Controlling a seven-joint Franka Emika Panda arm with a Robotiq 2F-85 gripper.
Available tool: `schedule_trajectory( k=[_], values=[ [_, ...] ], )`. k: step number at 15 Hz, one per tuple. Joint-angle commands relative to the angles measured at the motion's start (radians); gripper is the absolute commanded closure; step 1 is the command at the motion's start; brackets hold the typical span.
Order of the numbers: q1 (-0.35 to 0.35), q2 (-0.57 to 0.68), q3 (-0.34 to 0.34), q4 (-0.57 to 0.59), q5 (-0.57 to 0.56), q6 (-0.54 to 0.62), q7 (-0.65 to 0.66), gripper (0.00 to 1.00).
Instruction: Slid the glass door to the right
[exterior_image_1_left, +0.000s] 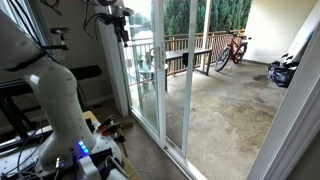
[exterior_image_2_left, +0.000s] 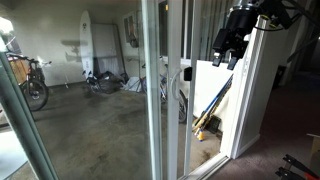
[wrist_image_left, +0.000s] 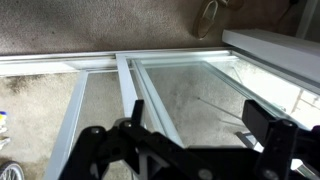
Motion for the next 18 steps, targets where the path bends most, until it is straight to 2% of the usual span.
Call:
schedule_trajectory(
  k=[1, 4, 8, 13, 18],
  values=[
    [-0.03, 0.133, 0.017, 0.132, -0.1, 0.035, 0.068, 0.0],
    [-0.057, 0.207, -0.01, 0.223, -0.195, 0.053, 0.093, 0.0],
    [-0.071, 0.307, -0.059, 0.311, -0.249, 0.05, 0.085, 0.0],
    [-0.056, 0.422, -0.106, 0.394, -0.259, 0.055, 0.075, 0.0],
    [-0.028, 0.5, -0.116, 0.452, -0.258, 0.1, 0.067, 0.0]
  ],
)
